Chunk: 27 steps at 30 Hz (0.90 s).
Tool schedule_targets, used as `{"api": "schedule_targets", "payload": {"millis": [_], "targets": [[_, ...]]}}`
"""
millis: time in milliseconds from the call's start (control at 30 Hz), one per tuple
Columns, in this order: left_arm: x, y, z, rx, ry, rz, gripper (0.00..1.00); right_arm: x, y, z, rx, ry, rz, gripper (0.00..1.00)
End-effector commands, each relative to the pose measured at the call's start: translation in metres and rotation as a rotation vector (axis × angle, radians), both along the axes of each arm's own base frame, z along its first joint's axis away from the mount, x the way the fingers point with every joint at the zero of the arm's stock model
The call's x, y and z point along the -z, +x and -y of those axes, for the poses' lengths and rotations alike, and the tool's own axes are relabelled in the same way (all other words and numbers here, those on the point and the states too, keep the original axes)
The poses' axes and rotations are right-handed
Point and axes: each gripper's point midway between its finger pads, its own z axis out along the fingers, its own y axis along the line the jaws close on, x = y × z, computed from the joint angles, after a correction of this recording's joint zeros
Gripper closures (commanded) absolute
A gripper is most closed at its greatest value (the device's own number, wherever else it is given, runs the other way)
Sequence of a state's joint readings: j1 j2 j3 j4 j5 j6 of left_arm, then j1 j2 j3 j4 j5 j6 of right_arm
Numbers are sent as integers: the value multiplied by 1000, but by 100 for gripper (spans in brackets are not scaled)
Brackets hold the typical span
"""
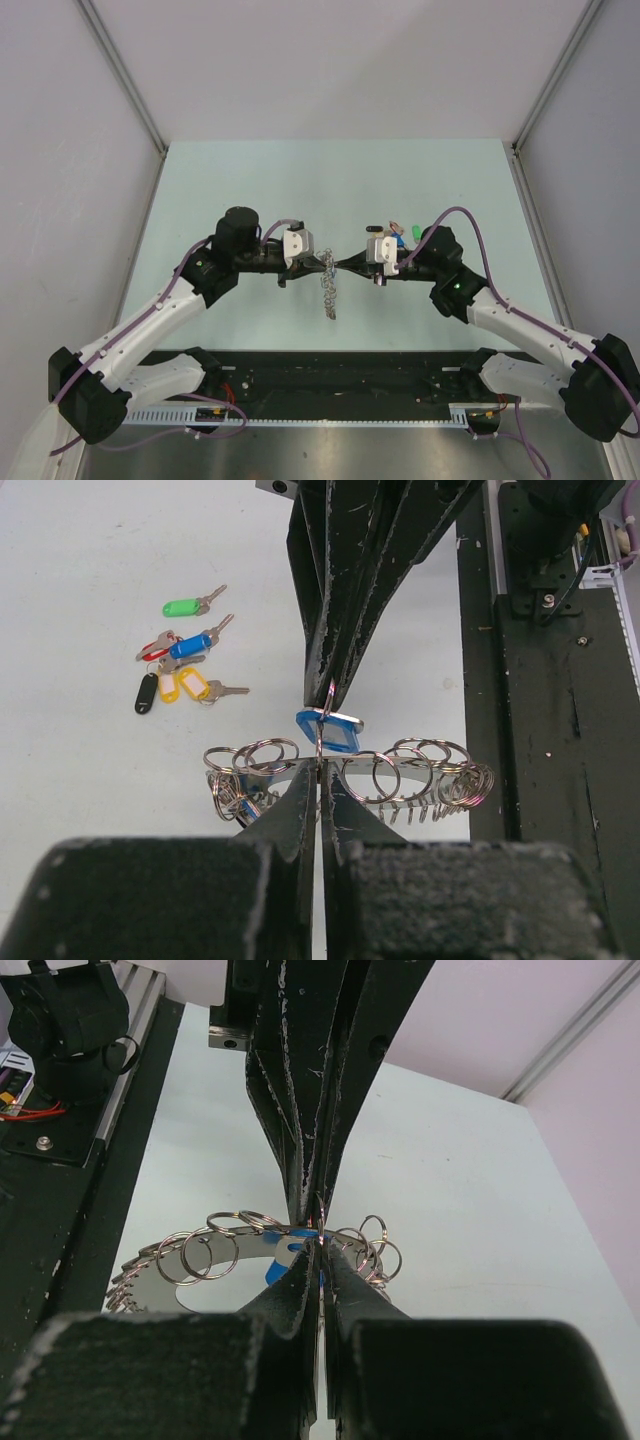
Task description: Put the keys on the keyring
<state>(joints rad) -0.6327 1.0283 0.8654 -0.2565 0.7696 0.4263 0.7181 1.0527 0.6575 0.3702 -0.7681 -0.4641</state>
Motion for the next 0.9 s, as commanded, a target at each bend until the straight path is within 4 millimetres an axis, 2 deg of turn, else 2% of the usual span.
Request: {"api": "schedule_targets", "payload": {"millis": [0,867], "targets": [[-16,-3,6,37,-48,41,100,-9,-1,-7,-27,0,38,100],[-13,-1,8,16,-20,13,100,3,0,-20,-16,-68,37,100]]}}
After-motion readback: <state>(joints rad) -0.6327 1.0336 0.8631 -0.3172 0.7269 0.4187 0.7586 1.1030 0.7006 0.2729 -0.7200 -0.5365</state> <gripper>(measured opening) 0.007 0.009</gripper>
